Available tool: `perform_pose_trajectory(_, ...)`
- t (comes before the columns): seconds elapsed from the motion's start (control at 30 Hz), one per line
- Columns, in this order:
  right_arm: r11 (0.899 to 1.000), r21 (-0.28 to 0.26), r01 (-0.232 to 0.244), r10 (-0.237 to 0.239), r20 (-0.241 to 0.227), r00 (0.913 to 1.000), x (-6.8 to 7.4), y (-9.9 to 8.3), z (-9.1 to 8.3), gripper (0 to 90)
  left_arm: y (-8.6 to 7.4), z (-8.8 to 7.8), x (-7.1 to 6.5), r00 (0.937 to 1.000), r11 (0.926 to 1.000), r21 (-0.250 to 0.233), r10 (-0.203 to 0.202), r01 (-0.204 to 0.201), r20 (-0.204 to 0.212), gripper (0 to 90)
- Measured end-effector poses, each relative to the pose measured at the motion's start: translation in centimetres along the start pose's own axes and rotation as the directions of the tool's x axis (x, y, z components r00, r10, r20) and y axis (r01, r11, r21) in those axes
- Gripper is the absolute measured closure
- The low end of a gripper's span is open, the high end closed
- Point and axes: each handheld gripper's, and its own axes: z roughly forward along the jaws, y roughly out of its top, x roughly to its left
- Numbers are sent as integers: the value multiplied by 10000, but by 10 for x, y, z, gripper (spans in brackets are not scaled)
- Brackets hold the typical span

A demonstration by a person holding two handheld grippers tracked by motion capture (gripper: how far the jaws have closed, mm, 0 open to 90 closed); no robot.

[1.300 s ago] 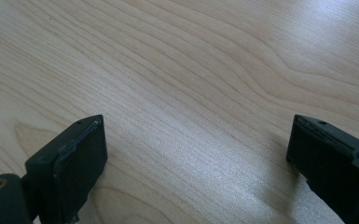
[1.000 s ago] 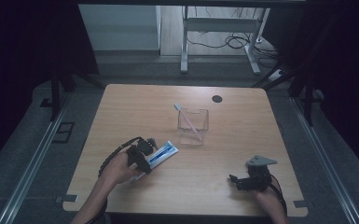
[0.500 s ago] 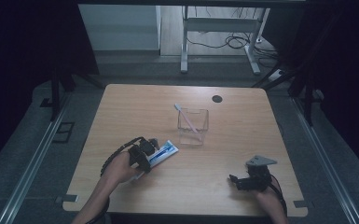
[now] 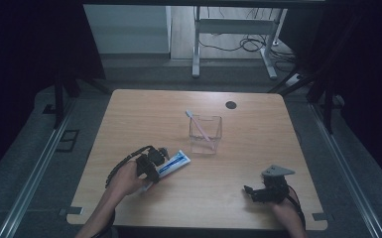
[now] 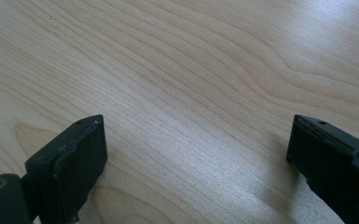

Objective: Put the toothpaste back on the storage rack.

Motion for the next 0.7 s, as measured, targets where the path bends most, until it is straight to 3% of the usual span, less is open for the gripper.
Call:
perform_pose_trajectory(0.23, 10000, 1, 0, 0, 0, 10000, 0, 0, 0, 48, -4, 0, -4, 9994, 9987, -400, 329, -325, 108, 730)
perform_pose_trajectory(0.4, 10000, -4, -1, 1, -2, 10000, 0, 0, 0, 48, -7, -5, -4, 9994, 9956, -874, 342, -332, 108, 731)
perform_pose_trajectory(0.7, 10000, -11, -1, 1, 2, 10000, 0, 0, 0, 48, -18, -16, -4, 9992, 9797, -2001, 171, -96, 358, 732)
